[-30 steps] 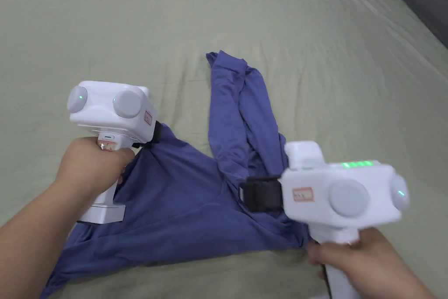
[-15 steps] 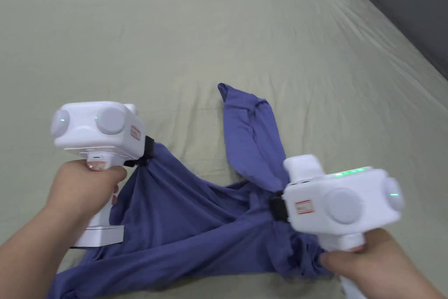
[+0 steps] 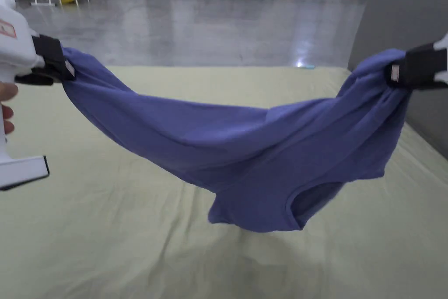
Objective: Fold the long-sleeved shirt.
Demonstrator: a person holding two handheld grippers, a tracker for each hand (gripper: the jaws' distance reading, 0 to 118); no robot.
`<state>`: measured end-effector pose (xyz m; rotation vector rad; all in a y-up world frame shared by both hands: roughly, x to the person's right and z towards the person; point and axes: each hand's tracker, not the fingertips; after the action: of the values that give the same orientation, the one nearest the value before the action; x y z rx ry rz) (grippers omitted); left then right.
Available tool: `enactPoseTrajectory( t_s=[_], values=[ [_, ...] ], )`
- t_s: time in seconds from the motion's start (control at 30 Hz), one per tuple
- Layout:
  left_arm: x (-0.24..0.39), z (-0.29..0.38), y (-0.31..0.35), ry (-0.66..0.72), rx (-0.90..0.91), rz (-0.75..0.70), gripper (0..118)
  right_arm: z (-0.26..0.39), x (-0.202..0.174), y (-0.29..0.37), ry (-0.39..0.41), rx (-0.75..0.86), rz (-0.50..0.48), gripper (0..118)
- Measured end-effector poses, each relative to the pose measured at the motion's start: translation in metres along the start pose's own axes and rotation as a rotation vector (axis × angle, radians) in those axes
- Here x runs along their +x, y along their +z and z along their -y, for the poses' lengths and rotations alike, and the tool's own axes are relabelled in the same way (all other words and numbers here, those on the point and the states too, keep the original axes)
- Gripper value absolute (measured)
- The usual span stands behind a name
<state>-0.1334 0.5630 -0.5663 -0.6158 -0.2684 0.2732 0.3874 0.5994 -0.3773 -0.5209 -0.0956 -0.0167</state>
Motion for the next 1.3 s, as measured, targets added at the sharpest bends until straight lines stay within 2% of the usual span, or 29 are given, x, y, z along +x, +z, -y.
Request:
enactPoseTrajectory(
  t_s=[0.07, 0.23, 0.27, 0.43, 0.53, 0.63, 0.77, 0.87, 0.93, 1.07, 1.13, 1.2, 1.27, 1.3],
  values=[
    [0.006, -0.034, 0.006, -0.001, 0.028, -0.022, 2, -0.045, -0.002, -0.005, 0.030, 0.032, 0.054, 7],
    [0.009, -0.113, 0.008, 0.048, 0.089, -0.063, 2, -0.146, 0.001, -0.020, -0.024, 0.089, 0.126, 7],
    [0.009, -0.127, 0.007, 0.069, 0.094, -0.056, 1, -0.167, 0.015, -0.036, -0.031, 0.087, 0.114, 7],
    [0.019, -0.195, -0.002, 0.091, 0.128, -0.057, 1, -0.251, 0.021, -0.052, -0.065, 0.130, 0.146, 7],
    [0.029, -0.228, -0.002, 0.106, 0.171, -0.040, 1, -0.284, 0.022, -0.055, -0.082, 0.157, 0.171, 7],
    [0.054, -0.243, 0.010, 0.057, 0.216, -0.010, 1, -0.309, 0.028, -0.054, -0.119, 0.221, 0.171, 7],
    [0.064, -0.252, 0.003, 0.111, 0.220, -0.008, 1, -0.321, 0.036, -0.054, -0.116, 0.252, 0.170, 7],
    [0.063, -0.244, -0.011, 0.135, 0.212, 0.024, 2, -0.308, 0.041, -0.067, -0.106, 0.221, 0.174, 7],
    [0.063, -0.227, -0.029, 0.093, 0.176, -0.013, 2, -0.286, 0.046, -0.087, -0.095, 0.167, 0.162, 7],
    [0.047, -0.172, -0.070, 0.075, 0.067, -0.040, 1, -0.217, 0.052, -0.142, -0.061, 0.061, 0.127, 7],
    [0.030, -0.132, -0.095, 0.097, -0.019, -0.039, 2, -0.162, 0.055, -0.169, -0.041, -0.015, 0.109, 7],
    [0.016, -0.090, -0.114, 0.108, -0.109, -0.081, 1, -0.101, 0.054, -0.187, -0.087, -0.069, 0.074, 7],
    [-0.003, -0.051, -0.137, 0.054, -0.204, -0.118, 2, -0.035, 0.057, -0.202, -0.119, -0.137, 0.050, 7],
    [-0.009, -0.026, -0.144, 0.030, -0.239, -0.139, 2, -0.001, 0.056, -0.208, -0.101, -0.181, 0.076, 7]
  ],
)
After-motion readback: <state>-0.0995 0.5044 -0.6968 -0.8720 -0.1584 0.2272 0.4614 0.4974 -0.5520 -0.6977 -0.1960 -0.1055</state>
